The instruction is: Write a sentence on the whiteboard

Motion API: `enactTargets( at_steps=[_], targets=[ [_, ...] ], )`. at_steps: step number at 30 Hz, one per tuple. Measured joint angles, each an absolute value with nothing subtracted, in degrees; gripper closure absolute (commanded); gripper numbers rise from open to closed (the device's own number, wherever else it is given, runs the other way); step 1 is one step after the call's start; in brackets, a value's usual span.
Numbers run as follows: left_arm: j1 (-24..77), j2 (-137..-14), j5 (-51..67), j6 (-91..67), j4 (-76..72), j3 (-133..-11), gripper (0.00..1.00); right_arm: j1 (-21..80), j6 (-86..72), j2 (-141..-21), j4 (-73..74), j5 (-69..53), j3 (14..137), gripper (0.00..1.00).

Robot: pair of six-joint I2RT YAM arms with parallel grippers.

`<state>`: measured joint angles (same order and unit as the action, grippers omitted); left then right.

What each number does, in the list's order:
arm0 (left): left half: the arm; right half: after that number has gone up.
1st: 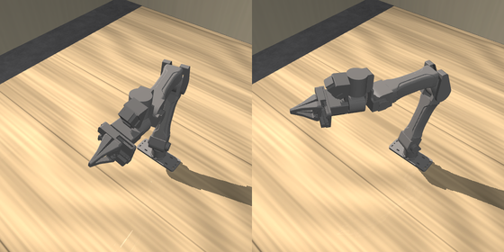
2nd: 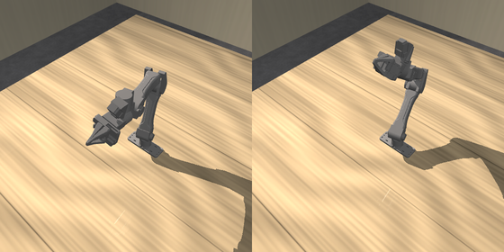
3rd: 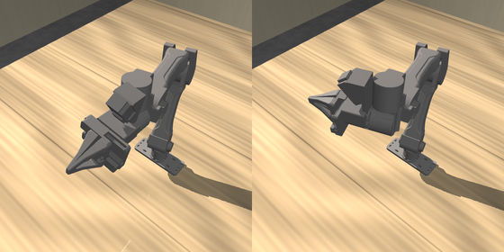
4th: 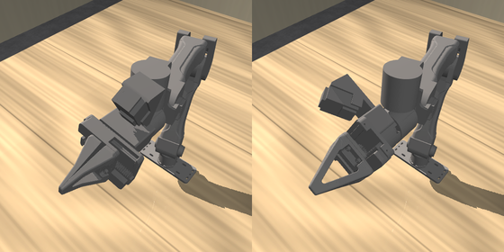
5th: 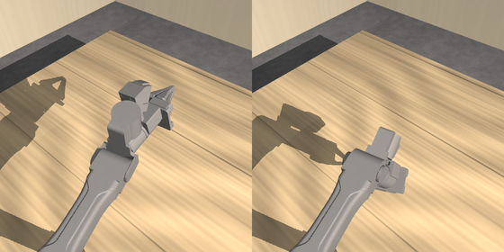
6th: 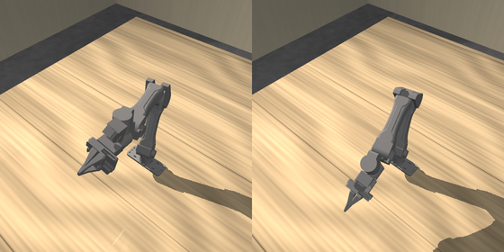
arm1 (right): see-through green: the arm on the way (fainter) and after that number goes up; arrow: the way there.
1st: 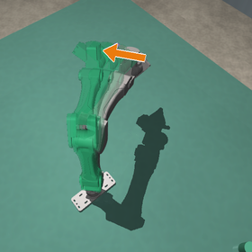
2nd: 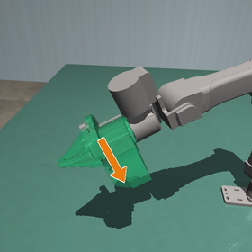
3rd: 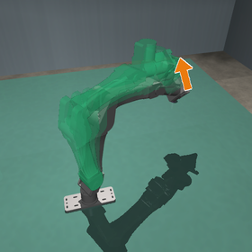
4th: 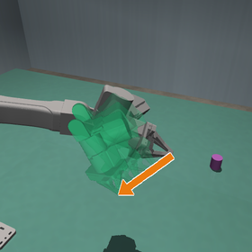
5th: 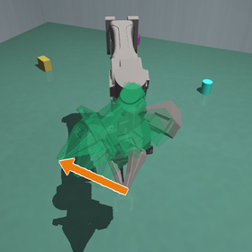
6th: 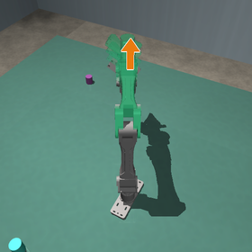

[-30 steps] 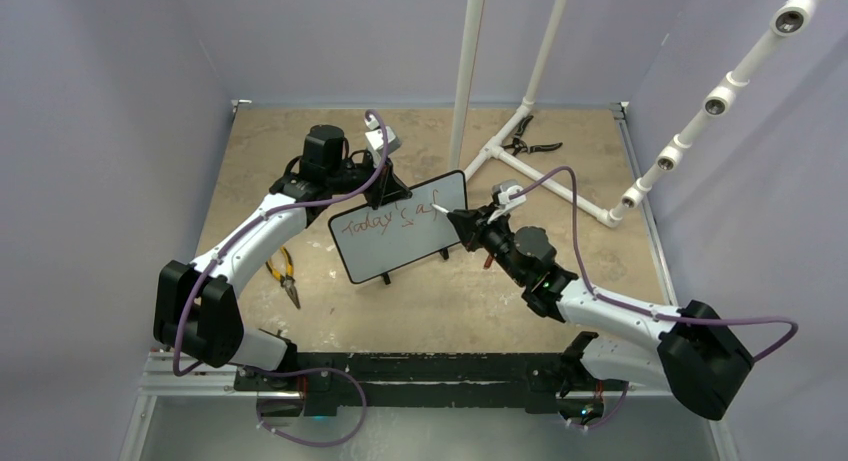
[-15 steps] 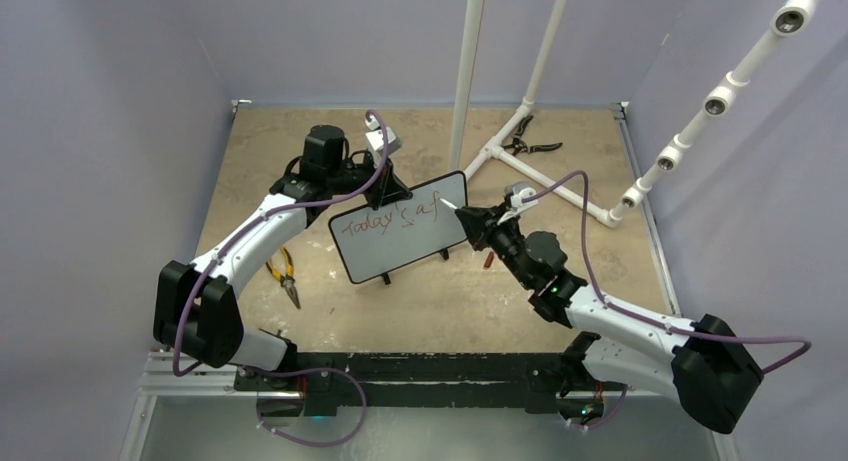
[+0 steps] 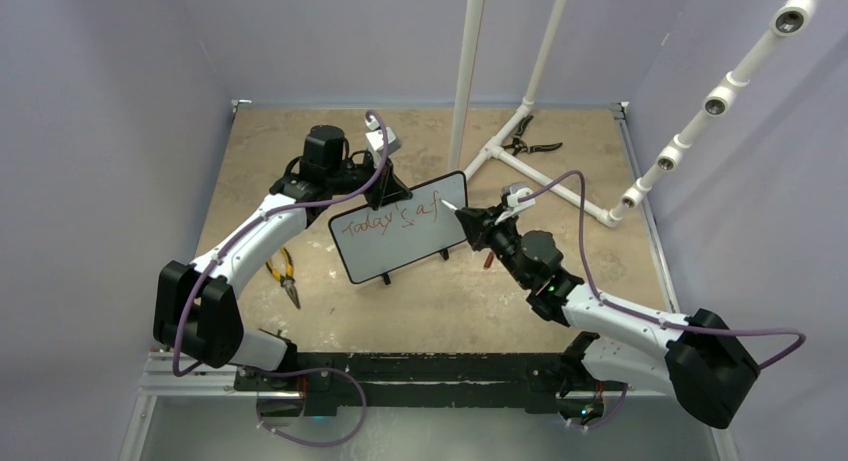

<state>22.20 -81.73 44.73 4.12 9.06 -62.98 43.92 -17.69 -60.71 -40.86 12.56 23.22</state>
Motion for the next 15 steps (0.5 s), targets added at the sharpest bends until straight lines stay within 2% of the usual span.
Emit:
enactTargets(
  at_steps=[15],
  targets=[
    [22.2, -81.7, 44.7, 4.1, 9.0, -63.0, 1.0, 43.9, -17.6, -61.9, -40.9, 13.0, 23.2, 1.0]
  ],
)
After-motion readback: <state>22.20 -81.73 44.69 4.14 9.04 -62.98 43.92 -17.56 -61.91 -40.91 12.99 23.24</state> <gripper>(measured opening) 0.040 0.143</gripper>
